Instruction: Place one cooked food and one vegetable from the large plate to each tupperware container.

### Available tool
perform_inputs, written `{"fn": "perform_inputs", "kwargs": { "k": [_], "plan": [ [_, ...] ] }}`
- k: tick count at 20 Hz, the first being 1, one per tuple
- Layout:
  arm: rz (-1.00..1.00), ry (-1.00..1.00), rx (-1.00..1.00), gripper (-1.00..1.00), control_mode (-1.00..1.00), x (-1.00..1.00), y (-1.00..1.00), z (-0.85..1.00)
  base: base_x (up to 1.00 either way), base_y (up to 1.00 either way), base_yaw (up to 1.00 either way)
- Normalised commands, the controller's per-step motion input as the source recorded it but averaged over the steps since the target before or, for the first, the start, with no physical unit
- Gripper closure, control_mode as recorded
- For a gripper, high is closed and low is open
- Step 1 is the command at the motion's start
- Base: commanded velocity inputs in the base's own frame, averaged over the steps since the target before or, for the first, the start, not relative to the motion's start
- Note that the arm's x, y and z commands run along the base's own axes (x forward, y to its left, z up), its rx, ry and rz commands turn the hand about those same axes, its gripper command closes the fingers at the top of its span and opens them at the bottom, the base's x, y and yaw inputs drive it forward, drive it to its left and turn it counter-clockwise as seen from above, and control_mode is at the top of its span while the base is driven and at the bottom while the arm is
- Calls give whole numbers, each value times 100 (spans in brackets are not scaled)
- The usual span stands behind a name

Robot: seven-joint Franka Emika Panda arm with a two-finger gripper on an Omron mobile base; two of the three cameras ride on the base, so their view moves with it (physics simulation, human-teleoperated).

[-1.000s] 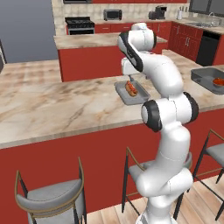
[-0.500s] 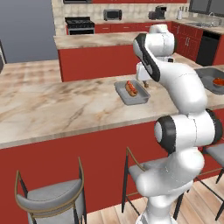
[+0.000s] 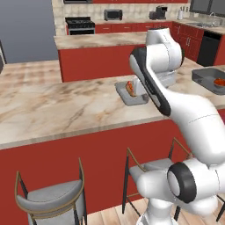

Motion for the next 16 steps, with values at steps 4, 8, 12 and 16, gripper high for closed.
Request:
{"fn": "perform_inputs", "kwargs": {
  "k": [4,8,12,16],
  "plan": [
    [3,0,0,-100,-100,-85,-11,-14,0,0,0],
    [0,0,16,-100,-100,-27,-40,-15,0,0,0],
    [0,3,20,-100,-100,-1,-20,-9,0,0,0],
    [0,1,0,-100,-100,0,0,-3,0,0,0]
  ]
}}
